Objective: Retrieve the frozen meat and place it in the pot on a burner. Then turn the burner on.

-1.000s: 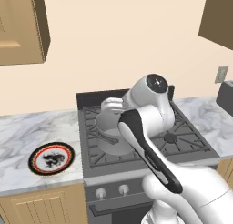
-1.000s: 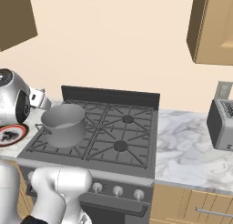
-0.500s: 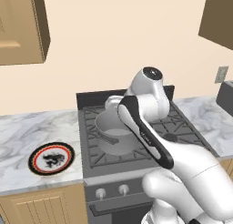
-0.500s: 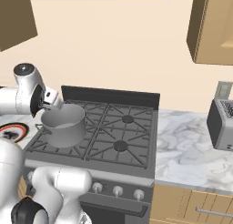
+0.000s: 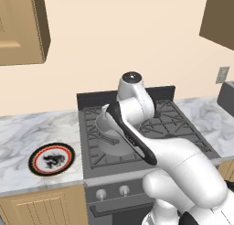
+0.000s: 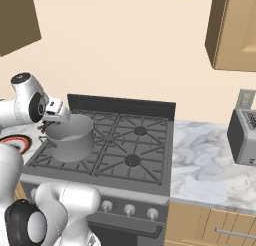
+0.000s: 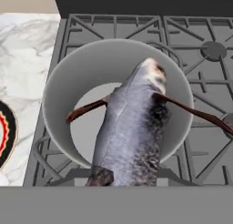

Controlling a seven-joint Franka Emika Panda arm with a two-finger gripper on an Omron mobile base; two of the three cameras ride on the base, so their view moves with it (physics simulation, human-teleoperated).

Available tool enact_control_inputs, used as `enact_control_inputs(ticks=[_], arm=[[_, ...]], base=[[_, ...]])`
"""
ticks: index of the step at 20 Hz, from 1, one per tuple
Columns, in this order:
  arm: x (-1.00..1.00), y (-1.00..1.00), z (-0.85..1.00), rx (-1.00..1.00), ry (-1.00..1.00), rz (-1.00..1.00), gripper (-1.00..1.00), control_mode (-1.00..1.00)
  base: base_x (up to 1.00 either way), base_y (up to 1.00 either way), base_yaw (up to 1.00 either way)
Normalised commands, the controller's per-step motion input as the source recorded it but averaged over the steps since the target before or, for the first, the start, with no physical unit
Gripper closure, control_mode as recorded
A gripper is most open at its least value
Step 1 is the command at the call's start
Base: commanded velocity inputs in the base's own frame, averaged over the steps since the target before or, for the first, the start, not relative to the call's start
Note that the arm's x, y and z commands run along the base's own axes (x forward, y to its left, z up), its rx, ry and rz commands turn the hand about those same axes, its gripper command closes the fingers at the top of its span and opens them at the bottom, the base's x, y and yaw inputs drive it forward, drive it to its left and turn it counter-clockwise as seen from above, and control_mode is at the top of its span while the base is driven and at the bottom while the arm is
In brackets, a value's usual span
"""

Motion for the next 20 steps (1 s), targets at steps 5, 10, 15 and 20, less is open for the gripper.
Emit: enact_control_inputs(ticks=[5,10,15,20], arm=[[0.03,-0.01,-0.3,-0.05,0.0,0.0,1.0,-1.0],[0.03,-0.11,-0.1,0.0,0.0,0.0,1.0,-1.0],[0.28,-0.12,-0.01,0.0,0.01,0.0,1.0,-1.0],[0.45,-0.01,-0.01,0.0,0.0,0.0,1.0,-1.0]], base=[[0.0,0.0,0.0],[0.0,0.0,0.0],[0.0,0.0,0.0],[0.0,0.0,0.0]])
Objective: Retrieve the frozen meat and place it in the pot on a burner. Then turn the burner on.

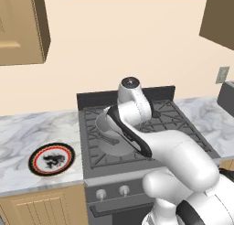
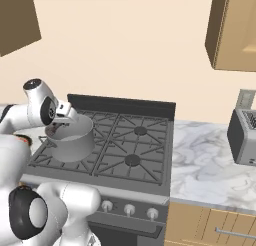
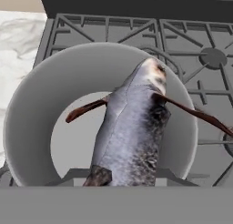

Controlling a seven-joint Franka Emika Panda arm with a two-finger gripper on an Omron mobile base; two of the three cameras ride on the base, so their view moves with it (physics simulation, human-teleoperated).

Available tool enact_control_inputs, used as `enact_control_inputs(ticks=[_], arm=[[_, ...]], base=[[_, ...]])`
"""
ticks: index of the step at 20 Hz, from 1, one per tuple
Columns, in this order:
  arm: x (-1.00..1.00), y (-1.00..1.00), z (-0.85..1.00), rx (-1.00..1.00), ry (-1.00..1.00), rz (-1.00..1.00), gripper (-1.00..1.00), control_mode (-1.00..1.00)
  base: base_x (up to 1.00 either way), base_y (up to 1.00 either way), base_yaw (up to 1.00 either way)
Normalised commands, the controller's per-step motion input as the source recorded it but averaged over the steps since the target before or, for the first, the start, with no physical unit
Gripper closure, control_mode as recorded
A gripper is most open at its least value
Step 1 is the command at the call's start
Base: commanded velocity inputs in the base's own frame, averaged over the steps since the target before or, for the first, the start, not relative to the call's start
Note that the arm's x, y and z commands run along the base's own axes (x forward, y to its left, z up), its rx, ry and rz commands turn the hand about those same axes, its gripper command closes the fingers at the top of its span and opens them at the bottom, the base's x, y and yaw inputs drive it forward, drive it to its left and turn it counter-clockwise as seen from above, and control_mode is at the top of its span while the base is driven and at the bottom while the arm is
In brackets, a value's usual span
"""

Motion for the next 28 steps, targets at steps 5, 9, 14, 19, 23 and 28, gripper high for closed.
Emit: enact_control_inputs(ticks=[5,9,14,19,23,28], arm=[[0.39,0.0,-0.07,0.0,0.0,0.0,1.0,-1.0],[0.26,0.0,-0.26,0.0,0.0,0.0,1.0,-1.0],[0.12,0.0,-0.29,0.0,0.0,0.0,1.0,-1.0],[0.18,0.0,-0.23,0.0,0.0,0.0,1.0,-1.0],[0.26,0.0,-0.24,0.0,0.0,0.0,1.0,-1.0],[0.31,0.0,-0.16,0.0,0.0,0.0,1.0,-1.0]], base=[[0.0,0.0,0.0],[0.0,0.0,0.0],[0.0,0.0,0.0],[0.0,0.0,0.0],[0.0,0.0,0.0],[0.0,0.0,0.0]])
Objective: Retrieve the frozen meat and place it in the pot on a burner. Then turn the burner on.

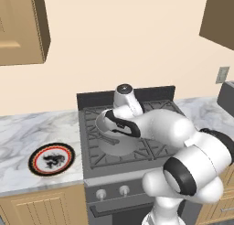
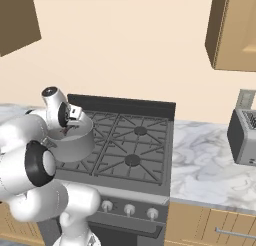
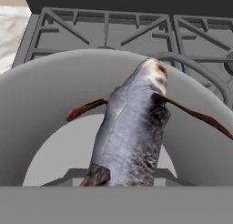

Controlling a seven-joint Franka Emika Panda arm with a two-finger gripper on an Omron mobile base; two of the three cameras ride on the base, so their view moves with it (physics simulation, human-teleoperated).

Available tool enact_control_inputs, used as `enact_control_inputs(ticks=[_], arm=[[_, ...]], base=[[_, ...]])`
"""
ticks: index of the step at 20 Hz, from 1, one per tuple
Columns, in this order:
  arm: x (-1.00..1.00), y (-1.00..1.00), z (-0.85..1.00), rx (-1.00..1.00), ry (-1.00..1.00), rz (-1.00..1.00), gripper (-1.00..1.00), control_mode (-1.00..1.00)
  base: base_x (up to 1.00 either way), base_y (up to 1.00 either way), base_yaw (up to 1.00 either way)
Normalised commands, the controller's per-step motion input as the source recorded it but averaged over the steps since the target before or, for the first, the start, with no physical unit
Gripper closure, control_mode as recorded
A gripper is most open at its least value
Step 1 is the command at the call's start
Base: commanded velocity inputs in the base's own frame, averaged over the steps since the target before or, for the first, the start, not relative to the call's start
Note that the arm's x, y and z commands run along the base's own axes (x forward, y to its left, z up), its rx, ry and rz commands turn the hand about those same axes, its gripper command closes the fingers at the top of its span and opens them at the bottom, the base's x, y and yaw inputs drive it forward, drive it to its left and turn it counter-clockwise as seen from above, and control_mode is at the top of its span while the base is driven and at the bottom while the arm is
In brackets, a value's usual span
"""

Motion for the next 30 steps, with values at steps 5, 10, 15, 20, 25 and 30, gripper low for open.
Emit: enact_control_inputs(ticks=[5,10,15,20,25,30], arm=[[0.22,0.05,-0.08,0.0,0.0,0.0,1.0,-1.0],[0.1,0.25,-0.11,0.0,-0.02,0.0,-1.0,-1.0],[0.07,0.08,-0.02,0.0,0.0,0.0,-1.0,-1.0],[0.0,0.0,0.0,0.0,0.0,0.0,-1.0,-1.0],[-0.41,0.0,0.52,0.0,-0.27,-0.05,-1.0,-1.0],[-1.0,0.0,0.96,0.0,-0.49,-0.14,-1.0,-1.0]], base=[[0.0,0.0,0.0],[0.0,0.0,0.0],[0.0,0.0,0.0],[0.0,0.0,0.0],[0.0,0.0,0.0],[0.0,0.0,0.0]])
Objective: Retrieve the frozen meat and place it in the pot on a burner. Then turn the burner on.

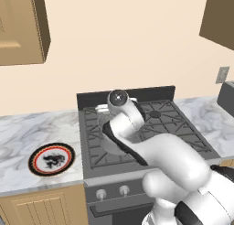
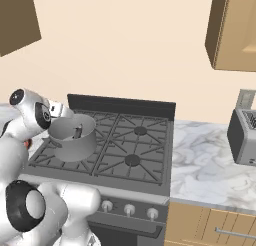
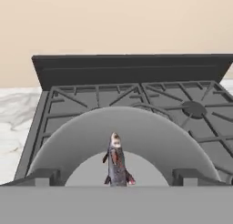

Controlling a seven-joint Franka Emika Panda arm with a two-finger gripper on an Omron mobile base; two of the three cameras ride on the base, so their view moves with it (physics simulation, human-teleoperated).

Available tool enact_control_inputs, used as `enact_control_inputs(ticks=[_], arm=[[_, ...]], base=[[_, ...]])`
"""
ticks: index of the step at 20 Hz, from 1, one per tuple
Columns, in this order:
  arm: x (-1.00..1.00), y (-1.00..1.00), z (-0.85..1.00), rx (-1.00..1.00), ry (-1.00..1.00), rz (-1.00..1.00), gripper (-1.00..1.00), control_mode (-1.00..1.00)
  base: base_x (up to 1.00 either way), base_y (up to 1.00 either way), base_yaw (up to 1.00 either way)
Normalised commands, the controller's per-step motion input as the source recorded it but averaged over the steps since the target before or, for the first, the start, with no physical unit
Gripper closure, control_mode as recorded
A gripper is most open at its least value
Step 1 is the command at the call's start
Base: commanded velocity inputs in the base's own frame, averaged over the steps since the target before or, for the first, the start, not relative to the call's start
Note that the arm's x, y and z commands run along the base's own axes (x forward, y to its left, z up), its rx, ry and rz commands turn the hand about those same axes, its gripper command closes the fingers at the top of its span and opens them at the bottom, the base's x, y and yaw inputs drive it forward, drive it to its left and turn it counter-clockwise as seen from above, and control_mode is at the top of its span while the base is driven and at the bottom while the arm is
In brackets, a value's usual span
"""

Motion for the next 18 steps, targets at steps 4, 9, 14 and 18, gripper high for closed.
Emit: enact_control_inputs(ticks=[4,9,14,18], arm=[[-1.0,0.0,0.81,0.0,-0.6,-0.07,-1.0,-1.0],[-1.0,0.0,0.28,0.0,-0.55,-0.03,-1.0,-1.0],[-1.0,-0.01,-0.05,0.0,-0.37,0.0,-1.0,-1.0],[-0.26,0.0,0.0,0.0,-0.05,0.0,-1.0,-1.0]], base=[[0.0,0.0,0.0],[0.0,0.0,0.0],[0.0,0.0,0.0],[0.0,0.0,0.0]])
